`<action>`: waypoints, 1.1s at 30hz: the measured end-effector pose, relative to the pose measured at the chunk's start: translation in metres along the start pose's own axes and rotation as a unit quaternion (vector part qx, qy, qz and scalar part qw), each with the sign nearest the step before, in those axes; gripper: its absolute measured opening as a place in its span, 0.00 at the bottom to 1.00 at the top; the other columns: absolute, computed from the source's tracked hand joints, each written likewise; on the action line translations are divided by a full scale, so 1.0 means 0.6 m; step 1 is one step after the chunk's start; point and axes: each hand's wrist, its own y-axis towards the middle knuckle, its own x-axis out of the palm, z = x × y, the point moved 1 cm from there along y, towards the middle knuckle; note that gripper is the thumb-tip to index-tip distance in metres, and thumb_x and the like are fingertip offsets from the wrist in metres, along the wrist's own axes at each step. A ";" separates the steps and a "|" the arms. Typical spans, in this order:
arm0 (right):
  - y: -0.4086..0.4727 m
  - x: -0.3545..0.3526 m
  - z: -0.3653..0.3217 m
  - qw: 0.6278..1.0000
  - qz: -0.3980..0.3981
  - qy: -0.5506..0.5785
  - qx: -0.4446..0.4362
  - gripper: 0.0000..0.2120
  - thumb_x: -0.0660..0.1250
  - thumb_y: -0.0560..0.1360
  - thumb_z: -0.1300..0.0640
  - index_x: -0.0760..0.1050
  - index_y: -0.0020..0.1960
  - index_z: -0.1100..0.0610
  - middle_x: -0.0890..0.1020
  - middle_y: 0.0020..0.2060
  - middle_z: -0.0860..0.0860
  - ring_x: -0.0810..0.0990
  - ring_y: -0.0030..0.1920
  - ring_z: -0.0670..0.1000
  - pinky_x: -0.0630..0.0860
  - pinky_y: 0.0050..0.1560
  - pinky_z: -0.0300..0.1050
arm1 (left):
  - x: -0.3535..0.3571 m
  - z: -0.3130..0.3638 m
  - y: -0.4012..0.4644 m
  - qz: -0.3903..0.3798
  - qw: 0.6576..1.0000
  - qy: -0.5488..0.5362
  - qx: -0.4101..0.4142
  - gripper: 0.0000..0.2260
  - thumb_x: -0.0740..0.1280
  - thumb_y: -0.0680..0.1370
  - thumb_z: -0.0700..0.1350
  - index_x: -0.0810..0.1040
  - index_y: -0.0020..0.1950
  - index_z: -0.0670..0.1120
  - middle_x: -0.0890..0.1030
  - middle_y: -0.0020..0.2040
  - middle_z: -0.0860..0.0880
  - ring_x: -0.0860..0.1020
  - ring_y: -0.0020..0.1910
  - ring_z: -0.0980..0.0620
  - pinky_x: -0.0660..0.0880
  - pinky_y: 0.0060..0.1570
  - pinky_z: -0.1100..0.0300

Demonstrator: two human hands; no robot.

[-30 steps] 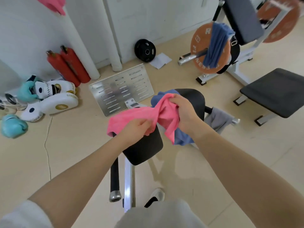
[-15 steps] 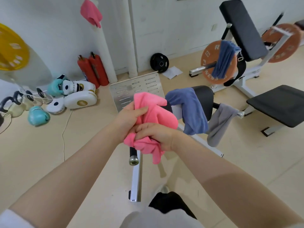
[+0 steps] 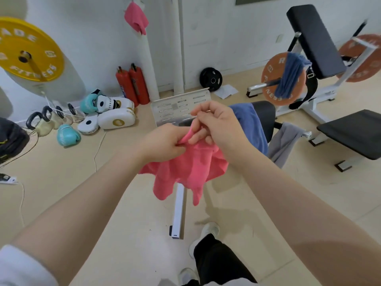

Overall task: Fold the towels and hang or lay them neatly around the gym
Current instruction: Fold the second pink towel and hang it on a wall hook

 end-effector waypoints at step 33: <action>0.202 -0.213 0.086 0.961 0.009 -0.269 -0.066 0.06 0.67 0.74 0.54 0.73 0.46 0.56 0.79 0.43 0.53 0.77 0.44 0.52 0.76 0.50 0.50 | -0.008 -0.020 0.281 0.054 0.991 -0.113 -0.050 0.14 0.65 0.70 0.33 0.76 0.52 0.47 0.75 0.42 0.61 0.73 0.41 0.70 0.67 0.41 0.77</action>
